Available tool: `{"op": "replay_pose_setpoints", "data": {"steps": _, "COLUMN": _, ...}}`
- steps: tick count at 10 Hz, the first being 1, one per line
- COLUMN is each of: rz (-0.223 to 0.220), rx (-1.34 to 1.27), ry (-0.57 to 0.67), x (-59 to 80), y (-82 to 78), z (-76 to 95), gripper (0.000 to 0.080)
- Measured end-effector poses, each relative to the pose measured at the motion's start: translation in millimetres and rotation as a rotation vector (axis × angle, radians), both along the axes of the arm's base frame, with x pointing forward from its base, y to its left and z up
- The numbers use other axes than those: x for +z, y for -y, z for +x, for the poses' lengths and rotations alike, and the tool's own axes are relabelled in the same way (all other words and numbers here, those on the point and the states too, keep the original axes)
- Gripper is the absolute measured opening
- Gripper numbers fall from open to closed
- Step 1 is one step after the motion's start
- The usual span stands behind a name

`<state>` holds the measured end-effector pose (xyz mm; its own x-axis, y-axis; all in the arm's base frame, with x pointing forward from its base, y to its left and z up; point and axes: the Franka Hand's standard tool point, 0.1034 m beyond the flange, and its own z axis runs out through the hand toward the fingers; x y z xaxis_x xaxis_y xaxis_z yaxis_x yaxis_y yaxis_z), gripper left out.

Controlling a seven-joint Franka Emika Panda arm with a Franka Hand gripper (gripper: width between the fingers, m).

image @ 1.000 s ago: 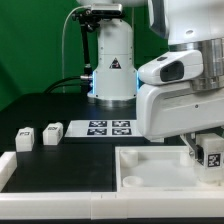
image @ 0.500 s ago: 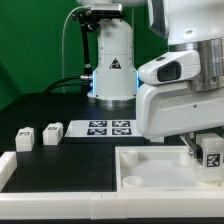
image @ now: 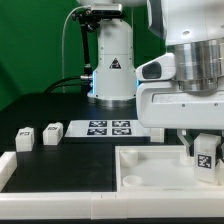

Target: Assemble one leg

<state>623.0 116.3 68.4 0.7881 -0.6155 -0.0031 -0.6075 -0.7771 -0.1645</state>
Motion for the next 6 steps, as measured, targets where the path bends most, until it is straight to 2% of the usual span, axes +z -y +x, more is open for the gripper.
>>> {"op": "replay_pose_setpoints", "data": {"steps": 5, "rz": 0.092, "rx": -0.623, "ry": -0.094, "x": -0.9, "y": -2.4, "z": -0.9, "gripper": 0.0293}}
{"op": "replay_pose_setpoints", "data": {"steps": 6, "rz": 0.088, "rx": -0.574, "ry": -0.087, "x": -0.9, "y": -2.3, "z": -0.9, "gripper": 0.0293}}
